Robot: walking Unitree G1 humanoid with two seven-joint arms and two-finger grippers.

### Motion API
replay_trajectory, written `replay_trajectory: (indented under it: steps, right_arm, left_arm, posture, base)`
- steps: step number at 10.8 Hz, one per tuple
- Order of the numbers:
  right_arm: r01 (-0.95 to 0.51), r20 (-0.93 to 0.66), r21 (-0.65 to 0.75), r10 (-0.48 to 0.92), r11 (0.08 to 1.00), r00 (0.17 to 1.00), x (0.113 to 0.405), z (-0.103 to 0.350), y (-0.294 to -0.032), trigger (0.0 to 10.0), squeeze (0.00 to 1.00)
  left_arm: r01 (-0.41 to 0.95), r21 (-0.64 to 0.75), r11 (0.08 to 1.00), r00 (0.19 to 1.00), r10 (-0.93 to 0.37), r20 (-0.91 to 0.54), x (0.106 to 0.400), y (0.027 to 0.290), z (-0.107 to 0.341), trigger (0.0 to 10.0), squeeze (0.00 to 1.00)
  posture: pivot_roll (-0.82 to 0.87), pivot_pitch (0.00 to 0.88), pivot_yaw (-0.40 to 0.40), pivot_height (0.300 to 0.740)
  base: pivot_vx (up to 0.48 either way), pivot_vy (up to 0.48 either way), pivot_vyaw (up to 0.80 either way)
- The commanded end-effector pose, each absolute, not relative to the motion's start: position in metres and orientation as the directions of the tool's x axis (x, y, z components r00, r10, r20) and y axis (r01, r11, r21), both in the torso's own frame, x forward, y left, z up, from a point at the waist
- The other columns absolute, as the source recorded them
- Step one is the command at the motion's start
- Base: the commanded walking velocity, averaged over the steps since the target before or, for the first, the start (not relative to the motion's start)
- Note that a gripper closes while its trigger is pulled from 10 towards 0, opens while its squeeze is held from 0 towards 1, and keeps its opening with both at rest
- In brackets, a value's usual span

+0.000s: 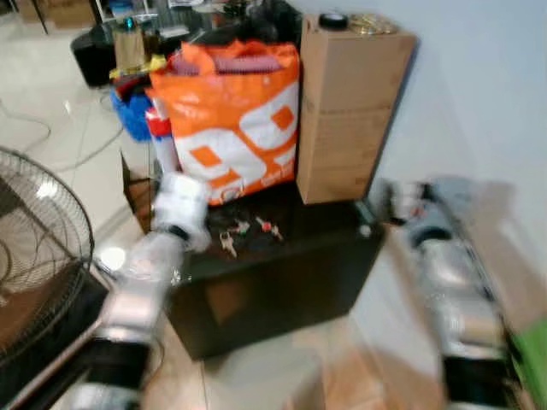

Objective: Hang keys on a hook

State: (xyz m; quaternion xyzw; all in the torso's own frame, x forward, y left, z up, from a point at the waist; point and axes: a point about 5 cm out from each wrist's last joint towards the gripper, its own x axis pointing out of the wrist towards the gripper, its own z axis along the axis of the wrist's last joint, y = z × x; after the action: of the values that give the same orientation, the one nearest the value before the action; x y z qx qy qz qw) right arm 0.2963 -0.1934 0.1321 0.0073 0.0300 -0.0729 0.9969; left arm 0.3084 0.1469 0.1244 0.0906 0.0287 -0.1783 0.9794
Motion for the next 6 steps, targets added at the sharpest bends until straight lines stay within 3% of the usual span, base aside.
replay_trajectory:
  steps: [1,6]
  right_arm:
    - [0.068,-0.013,-0.011,-0.068,0.998,0.998,0.2974,0.1374,-0.1776,10.0,1.0]
    - [-0.002,-0.046,-0.077,-0.002,0.997,0.999,0.2945,0.1283,-0.1682,10.0,1.0]
  left_arm:
    - [0.33,0.187,0.925,0.944,-0.32,-0.081,0.3098,0.158,0.1291,10.0,0.0]
    - [0.339,0.19,0.922,0.941,-0.328,-0.087,0.309,0.1566,0.1286,10.0,0.0]
  posture:
    - [-0.02,0.0,0.002,0.74]
    - [-0.02,0.0,0.005,0.74]
  base:
    - [0.334,0.0,0.0]
    - [0.337,0.0,0.67]
